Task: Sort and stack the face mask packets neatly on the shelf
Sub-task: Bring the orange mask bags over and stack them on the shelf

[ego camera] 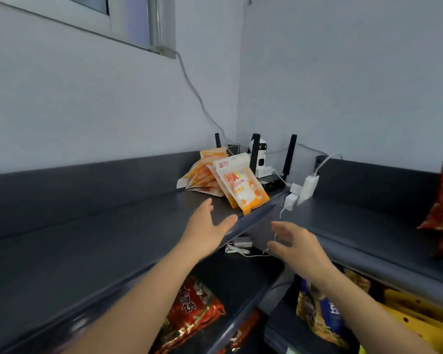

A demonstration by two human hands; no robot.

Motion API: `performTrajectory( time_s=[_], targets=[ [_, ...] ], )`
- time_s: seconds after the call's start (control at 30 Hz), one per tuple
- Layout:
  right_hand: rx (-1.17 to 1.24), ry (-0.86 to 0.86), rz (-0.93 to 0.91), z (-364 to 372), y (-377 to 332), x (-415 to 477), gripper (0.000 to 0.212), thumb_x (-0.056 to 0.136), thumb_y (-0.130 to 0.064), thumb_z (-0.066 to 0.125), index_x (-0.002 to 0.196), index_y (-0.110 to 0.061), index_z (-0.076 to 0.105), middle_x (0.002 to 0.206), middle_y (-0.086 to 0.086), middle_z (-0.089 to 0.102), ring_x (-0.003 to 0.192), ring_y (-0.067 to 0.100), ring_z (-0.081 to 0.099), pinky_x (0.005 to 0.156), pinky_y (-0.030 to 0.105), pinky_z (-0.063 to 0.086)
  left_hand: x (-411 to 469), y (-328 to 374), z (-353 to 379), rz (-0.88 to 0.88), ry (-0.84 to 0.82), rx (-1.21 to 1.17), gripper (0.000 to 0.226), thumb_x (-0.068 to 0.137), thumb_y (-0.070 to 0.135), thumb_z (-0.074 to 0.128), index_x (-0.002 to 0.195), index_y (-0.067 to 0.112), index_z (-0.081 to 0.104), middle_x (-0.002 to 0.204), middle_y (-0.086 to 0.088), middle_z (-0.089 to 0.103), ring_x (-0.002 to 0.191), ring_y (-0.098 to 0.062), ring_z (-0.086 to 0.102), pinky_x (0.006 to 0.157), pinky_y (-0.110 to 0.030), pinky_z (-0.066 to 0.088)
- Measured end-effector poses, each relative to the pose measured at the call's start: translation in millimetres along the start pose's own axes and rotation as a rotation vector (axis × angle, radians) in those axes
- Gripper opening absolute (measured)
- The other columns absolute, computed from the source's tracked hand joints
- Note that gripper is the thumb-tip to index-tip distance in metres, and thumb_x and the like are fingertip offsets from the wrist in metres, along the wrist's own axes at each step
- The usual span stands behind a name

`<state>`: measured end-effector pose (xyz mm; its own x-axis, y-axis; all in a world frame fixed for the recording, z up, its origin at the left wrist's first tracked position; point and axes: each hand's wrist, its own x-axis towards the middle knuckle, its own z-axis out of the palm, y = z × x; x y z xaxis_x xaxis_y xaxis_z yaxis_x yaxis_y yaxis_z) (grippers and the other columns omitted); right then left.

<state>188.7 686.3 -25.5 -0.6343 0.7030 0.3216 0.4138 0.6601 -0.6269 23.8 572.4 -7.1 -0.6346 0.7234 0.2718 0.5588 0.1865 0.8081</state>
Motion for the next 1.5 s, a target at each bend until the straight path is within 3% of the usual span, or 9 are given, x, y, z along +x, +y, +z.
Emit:
performTrajectory(
  time_s=[0.13, 0.27, 0.47, 0.63, 0.83, 1.03, 1.17, 1.33, 1.5],
  targets=[
    [0.064, 0.023, 0.086, 11, 18, 69, 0.052, 0.087, -0.025, 0.065, 0.135, -0.017, 0.048, 0.132, -0.001, 0.057, 0.12, 0.013, 0.053, 0.099, 0.028, 0.042, 70, -5, 22, -0.136, -0.018, -0.192, 0.088, 0.085, 0.042, 0.064, 0.15, 0.014, 0.013, 0.154, -0.005, 0.025, 0.139, -0.024, 0.03, 0.106, -0.035, 0.033],
    [0.126, 0.091, 0.179, 22, 29, 124, 0.05, 0.088, -0.027, 0.063, 0.135, -0.017, 0.048, 0.132, 0.001, 0.057, 0.119, 0.015, 0.053, 0.091, 0.024, 0.04, 127, -9, 41, -0.214, -0.039, -0.393, 0.086, 0.079, 0.033, 0.074, 0.145, 0.015, 0.021, 0.148, -0.004, 0.035, 0.134, -0.023, 0.036, 0.102, -0.034, 0.034],
    [0.166, 0.127, 0.254, 31, 43, 180, 0.059, 0.09, -0.033, 0.06, 0.141, -0.016, 0.038, 0.139, 0.001, 0.049, 0.127, 0.02, 0.046, 0.1, 0.035, 0.04, 186, -19, 67, -0.397, -0.021, -0.66, 0.095, 0.071, 0.021, 0.082, 0.142, 0.012, 0.019, 0.139, -0.007, 0.045, 0.128, -0.025, 0.042, 0.103, -0.038, 0.036],
    [0.246, 0.076, 0.303, 37, 58, 221, 0.074, 0.086, -0.04, 0.064, 0.146, -0.016, 0.029, 0.147, 0.004, 0.039, 0.131, 0.023, 0.041, 0.102, 0.039, 0.039, 210, -28, 88, -0.417, 0.023, -0.698, 0.094, 0.067, 0.015, 0.084, 0.139, 0.015, 0.023, 0.135, -0.008, 0.048, 0.125, -0.025, 0.047, 0.104, -0.042, 0.041],
    [0.383, -0.018, 0.319, 38, 73, 261, 0.094, 0.073, -0.05, 0.073, 0.146, -0.014, 0.026, 0.147, 0.007, 0.039, 0.13, 0.025, 0.042, 0.1, 0.038, 0.039, 220, -31, 95, -0.257, 0.094, -0.547, 0.094, 0.073, 0.007, 0.078, 0.142, 0.024, 0.016, 0.138, 0.001, 0.045, 0.127, -0.019, 0.044, 0.105, -0.041, 0.041],
    [0.456, -0.153, 0.29, 40, 77, 288, 0.087, 0.078, -0.044, 0.071, 0.147, -0.015, 0.024, 0.142, 0.008, 0.043, 0.115, 0.021, 0.052, 0.086, 0.033, 0.049, 233, -35, 96, -0.287, 0.108, -0.523, 0.086, 0.072, 0.007, 0.079, 0.138, 0.025, 0.027, 0.132, 0.005, 0.05, 0.122, -0.019, 0.05, 0.099, -0.043, 0.047],
    [0.441, -0.269, 0.269, 41, 78, 297, 0.1, 0.075, -0.047, 0.073, 0.149, -0.014, 0.014, 0.144, 0.007, 0.041, 0.118, 0.024, 0.053, 0.094, 0.038, 0.05, 233, -38, 101, -0.32, 0.117, -0.556, 0.08, 0.069, 0.008, 0.081, 0.134, 0.027, 0.039, 0.128, 0.002, 0.058, 0.116, -0.018, 0.056, 0.092, -0.048, 0.052],
    [0.451, -0.391, 0.242, 36, 80, 300, 0.083, 0.077, -0.042, 0.072, 0.142, -0.012, 0.029, 0.136, 0.006, 0.049, 0.112, 0.022, 0.053, 0.094, 0.035, 0.045, 228, -40, 101, -0.314, 0.167, -0.583, 0.074, 0.069, 0.007, 0.08, 0.131, 0.026, 0.044, 0.126, 0.004, 0.059, 0.116, -0.017, 0.056, 0.092, -0.047, 0.052],
    [0.421, -0.422, 0.224, 36, 82, 298, 0.107, 0.059, -0.06, 0.075, 0.144, -0.013, 0.03, 0.138, 0.008, 0.048, 0.12, 0.026, 0.05, 0.098, 0.038, 0.043, 219, -45, 95, -0.346, 0.207, -0.642, 0.071, 0.07, 0.006, 0.08, 0.129, 0.025, 0.046, 0.123, 0.002, 0.062, 0.112, -0.019, 0.059, 0.09, -0.048, 0.053]
  ],
)
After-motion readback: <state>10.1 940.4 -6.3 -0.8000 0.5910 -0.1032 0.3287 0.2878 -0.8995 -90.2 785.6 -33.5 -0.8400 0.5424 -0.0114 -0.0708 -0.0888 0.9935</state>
